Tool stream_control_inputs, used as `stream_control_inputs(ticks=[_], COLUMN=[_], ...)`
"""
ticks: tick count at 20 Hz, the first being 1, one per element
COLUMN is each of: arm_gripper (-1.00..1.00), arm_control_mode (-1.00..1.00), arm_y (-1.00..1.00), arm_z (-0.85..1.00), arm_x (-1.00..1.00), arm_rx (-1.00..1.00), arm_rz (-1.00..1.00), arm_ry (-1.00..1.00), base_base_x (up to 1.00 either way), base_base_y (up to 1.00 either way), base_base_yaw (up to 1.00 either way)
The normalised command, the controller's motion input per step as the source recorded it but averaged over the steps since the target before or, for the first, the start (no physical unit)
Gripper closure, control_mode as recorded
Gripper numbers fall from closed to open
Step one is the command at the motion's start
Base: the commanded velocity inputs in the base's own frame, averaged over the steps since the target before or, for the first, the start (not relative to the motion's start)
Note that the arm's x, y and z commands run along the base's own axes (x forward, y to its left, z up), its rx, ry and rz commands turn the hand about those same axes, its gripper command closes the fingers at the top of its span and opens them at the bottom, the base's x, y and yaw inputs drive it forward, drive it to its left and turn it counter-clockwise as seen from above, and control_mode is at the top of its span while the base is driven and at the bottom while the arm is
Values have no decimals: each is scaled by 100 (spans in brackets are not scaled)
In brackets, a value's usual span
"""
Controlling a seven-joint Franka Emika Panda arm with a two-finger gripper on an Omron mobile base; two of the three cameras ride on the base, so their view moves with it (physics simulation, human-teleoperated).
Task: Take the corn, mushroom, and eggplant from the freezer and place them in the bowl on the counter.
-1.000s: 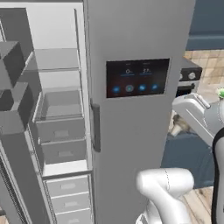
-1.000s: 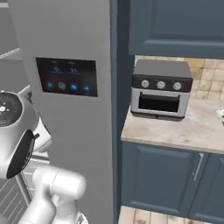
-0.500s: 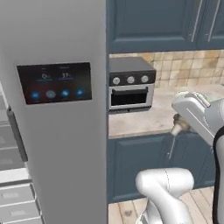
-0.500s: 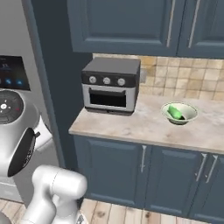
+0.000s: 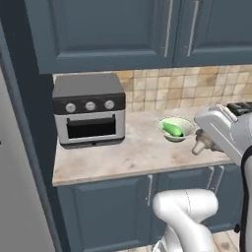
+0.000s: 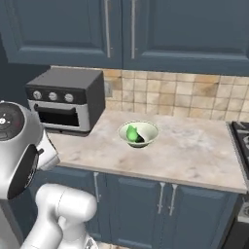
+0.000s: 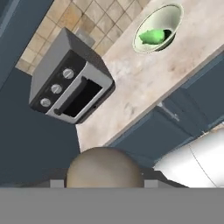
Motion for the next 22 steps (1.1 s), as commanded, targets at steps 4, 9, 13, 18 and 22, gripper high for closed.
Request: stream_control_inputs(ticks=[4,9,13,18,22], arm_gripper=[100,100,100,100,100], arm_control_mode=[100,100,100,100,100], arm_y=[0,0,0,0,0], arm_z=[0,0,0,0,0], arm_x=[0,0,0,0,0], arm_rx=[0,0,0,0,0], arm_rz=[0,0,0,0,0], arm_ry=[0,0,0,0,0], base_base_x=[99,29,-46,24,62], base_base_y=[-22,-76,-100,-33,80], base_base_yaw=[0,0,0,0,0])
